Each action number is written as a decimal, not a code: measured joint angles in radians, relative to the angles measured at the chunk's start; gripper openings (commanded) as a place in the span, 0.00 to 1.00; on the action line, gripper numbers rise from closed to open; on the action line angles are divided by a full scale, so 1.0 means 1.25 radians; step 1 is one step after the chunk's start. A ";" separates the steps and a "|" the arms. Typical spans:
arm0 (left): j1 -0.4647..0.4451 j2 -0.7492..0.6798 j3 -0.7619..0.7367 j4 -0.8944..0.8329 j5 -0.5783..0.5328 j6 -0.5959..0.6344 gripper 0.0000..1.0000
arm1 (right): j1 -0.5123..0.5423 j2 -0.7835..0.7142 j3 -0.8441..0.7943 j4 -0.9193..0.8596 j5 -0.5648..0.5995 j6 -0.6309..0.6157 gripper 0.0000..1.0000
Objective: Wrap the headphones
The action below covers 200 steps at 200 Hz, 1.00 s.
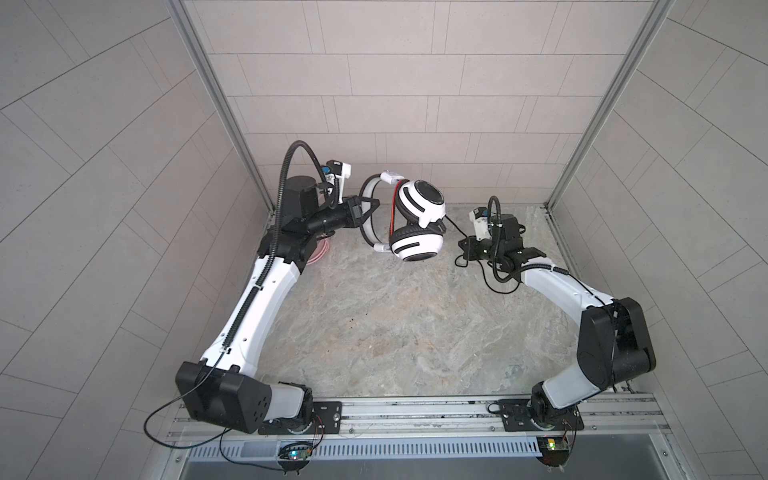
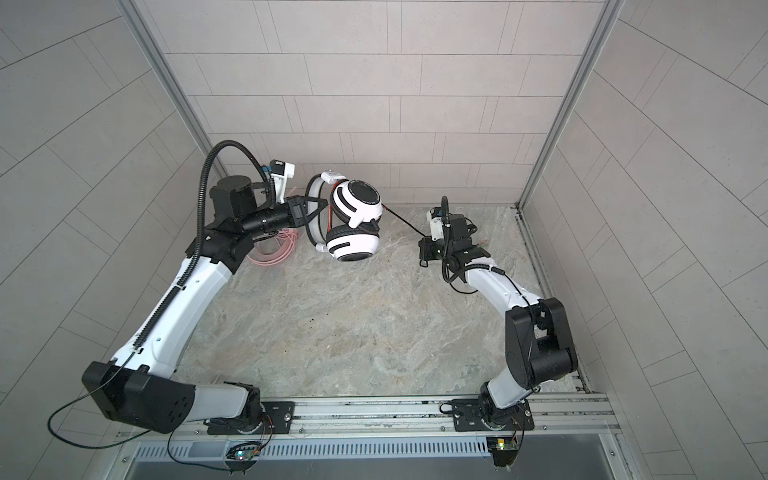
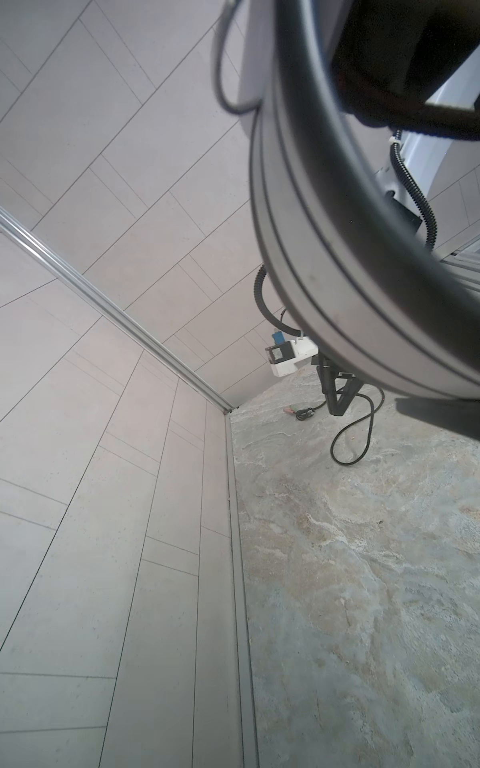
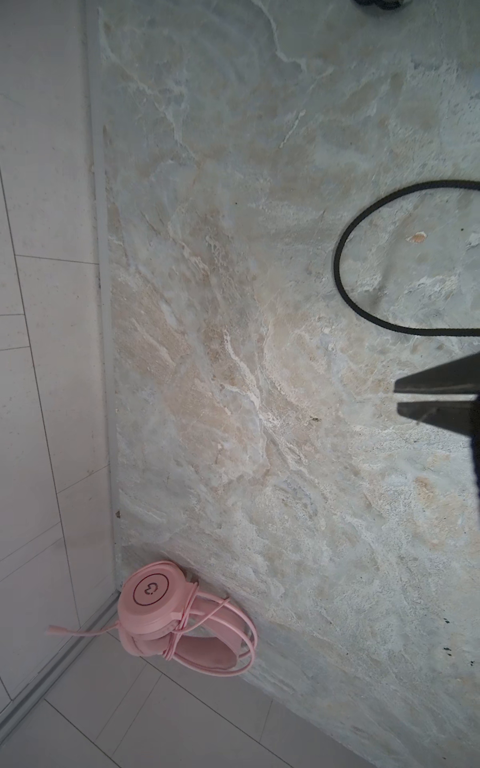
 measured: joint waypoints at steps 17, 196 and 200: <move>0.017 0.008 0.000 0.019 -0.010 -0.033 0.00 | 0.016 -0.001 -0.010 0.000 0.000 -0.007 0.00; 0.049 0.165 0.244 -0.186 -0.547 -0.082 0.00 | 0.385 -0.291 -0.063 -0.248 0.164 -0.049 0.00; 0.049 0.169 0.244 -0.189 -0.553 -0.081 0.00 | 0.395 -0.291 -0.058 -0.255 0.165 -0.049 0.00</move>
